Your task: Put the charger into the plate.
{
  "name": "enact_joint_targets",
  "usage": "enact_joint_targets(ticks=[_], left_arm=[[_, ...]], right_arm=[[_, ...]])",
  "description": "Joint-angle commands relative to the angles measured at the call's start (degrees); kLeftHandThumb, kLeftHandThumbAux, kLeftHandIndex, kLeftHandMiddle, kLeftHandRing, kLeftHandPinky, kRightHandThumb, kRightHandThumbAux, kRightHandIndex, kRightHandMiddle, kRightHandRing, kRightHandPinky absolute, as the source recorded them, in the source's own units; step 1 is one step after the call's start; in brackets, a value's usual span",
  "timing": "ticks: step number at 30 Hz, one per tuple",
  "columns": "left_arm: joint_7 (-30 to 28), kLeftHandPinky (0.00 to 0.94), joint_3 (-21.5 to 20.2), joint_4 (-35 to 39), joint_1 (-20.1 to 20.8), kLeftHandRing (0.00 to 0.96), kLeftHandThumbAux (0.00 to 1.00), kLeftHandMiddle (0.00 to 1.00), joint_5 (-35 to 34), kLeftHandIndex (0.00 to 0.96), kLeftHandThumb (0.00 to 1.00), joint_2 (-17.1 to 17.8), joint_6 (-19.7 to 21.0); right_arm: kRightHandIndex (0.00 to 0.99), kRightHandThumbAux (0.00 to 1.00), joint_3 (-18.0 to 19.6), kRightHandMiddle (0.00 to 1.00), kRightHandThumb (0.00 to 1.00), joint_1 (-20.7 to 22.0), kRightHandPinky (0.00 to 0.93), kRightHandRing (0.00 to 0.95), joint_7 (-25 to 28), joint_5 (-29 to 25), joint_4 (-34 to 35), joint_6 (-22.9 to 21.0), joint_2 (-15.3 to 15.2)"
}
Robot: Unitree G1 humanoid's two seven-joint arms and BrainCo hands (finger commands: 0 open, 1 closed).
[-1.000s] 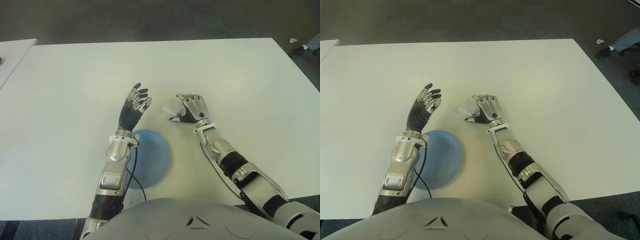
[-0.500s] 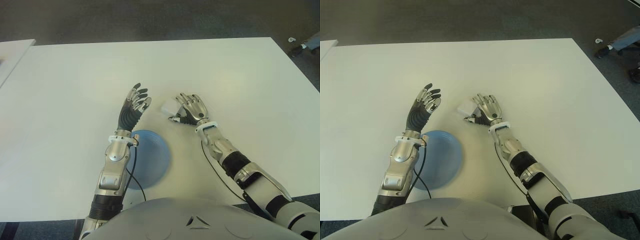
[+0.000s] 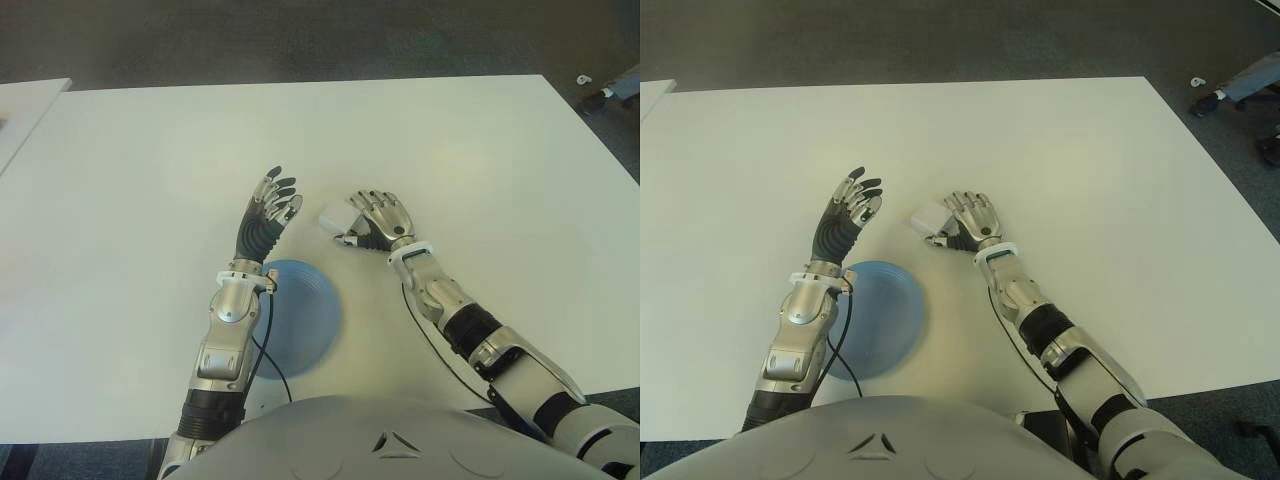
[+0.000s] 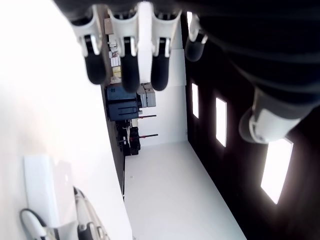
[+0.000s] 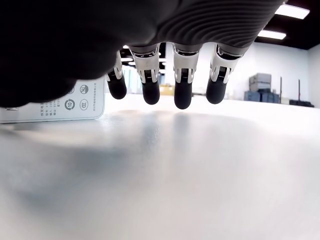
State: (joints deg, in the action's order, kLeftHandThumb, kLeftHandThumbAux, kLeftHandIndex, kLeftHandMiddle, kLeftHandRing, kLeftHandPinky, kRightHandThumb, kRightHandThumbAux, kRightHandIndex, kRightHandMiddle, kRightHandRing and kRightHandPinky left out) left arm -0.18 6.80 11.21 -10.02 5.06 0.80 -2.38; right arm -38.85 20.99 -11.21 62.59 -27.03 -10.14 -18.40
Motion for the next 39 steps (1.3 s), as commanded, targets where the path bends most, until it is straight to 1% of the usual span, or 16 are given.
enact_joint_targets(ticks=[1,11,18,24,29,31,33,35,37,39], left_arm=[[-0.65,0.203,0.07,0.17,-0.48,0.216,0.494,0.209,0.02,0.000,0.000,0.50,0.87],[-0.68,0.198,0.09,0.38,-0.55,0.213,0.492,0.212,-0.05,0.000,0.000,0.89,0.97],[-0.58,0.204,0.17,0.25,-0.48,0.211,0.511,0.207,-0.10,0.000,0.000,0.91,0.63],[-0.83,0.209,0.15,0.62,-0.40,0.218,0.504,0.212,-0.28,0.000,0.000,1.06,1.11],[-0.82,0.202,0.19,0.71,-0.39,0.213,0.507,0.206,-0.31,0.000,0.005,1.07,1.14],[-0.79,0.201,0.23,0.75,-0.41,0.211,0.507,0.204,-0.27,0.000,0.007,1.08,1.14],[-0.73,0.201,0.33,0.78,-0.41,0.209,0.507,0.201,-0.18,0.000,0.008,1.03,1.17],[-0.65,0.202,0.43,0.82,-0.46,0.207,0.507,0.199,-0.03,0.000,0.007,1.02,1.21],[-0.57,0.203,0.51,0.83,-0.49,0.207,0.510,0.198,0.06,0.000,0.005,0.98,1.20],[-0.50,0.205,0.59,0.81,-0.49,0.206,0.514,0.197,0.12,0.000,0.002,0.93,1.18]], right_arm=[[0.000,0.074,-1.34,0.000,0.259,-1.05,0.000,0.000,2.78,0.32,-0.39,0.37,-0.65],[0.000,0.089,-2.05,0.000,0.267,-1.11,0.000,0.000,5.43,0.49,0.42,0.41,-0.85],[0.000,0.094,-2.11,0.000,0.275,-1.13,0.000,0.000,5.35,0.01,0.59,1.51,-1.16],[0.000,0.096,-2.00,0.000,0.273,-0.62,0.000,0.000,5.33,-0.38,0.09,2.34,-1.09],[0.000,0.110,-1.97,0.000,0.270,0.65,0.000,0.000,7.70,-0.97,-0.56,2.42,-0.37],[0.000,0.113,-1.71,0.000,0.269,1.22,0.000,0.000,10.46,-1.70,-0.32,1.73,0.18],[0.000,0.118,-1.55,0.000,0.265,1.53,0.000,0.000,12.07,-2.21,-0.12,1.33,0.39],[0.000,0.120,-0.81,0.000,0.261,2.07,0.001,0.000,15.71,-3.09,1.85,-0.43,1.20],[0.000,0.118,-0.35,0.000,0.267,2.14,0.000,0.000,18.20,-3.42,3.67,-1.89,1.67],[0.000,0.111,-0.21,0.000,0.282,1.94,0.000,0.000,19.32,-3.33,4.79,-2.68,1.74]])
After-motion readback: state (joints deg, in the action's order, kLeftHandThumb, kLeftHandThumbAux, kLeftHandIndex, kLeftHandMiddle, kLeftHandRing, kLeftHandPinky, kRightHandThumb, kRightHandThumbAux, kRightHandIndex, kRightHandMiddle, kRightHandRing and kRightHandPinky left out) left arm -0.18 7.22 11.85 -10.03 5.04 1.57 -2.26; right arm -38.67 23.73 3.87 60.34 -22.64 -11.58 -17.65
